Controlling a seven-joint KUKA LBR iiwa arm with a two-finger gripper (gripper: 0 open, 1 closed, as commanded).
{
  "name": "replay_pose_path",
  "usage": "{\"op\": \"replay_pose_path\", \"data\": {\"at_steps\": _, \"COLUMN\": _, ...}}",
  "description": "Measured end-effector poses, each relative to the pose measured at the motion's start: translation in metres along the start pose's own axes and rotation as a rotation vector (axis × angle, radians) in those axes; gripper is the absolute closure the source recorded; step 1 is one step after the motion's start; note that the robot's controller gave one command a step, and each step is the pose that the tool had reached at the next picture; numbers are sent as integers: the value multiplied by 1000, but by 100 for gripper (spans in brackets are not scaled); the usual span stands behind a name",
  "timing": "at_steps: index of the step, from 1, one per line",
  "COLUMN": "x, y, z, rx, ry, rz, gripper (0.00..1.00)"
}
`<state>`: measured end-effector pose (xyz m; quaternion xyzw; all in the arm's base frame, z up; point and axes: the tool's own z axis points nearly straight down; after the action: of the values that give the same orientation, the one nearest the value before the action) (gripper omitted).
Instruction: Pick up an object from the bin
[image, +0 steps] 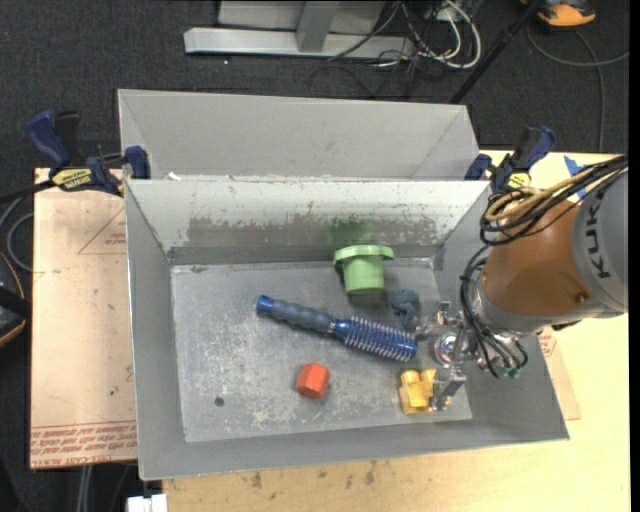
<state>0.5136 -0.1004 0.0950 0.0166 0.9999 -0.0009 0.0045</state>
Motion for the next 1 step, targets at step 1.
{"op": "replay_pose_path", "data": {"at_steps": 1, "x": 6, "y": 22, "z": 5, "rx": -2, "ry": -5, "rz": 91, "gripper": 0}}
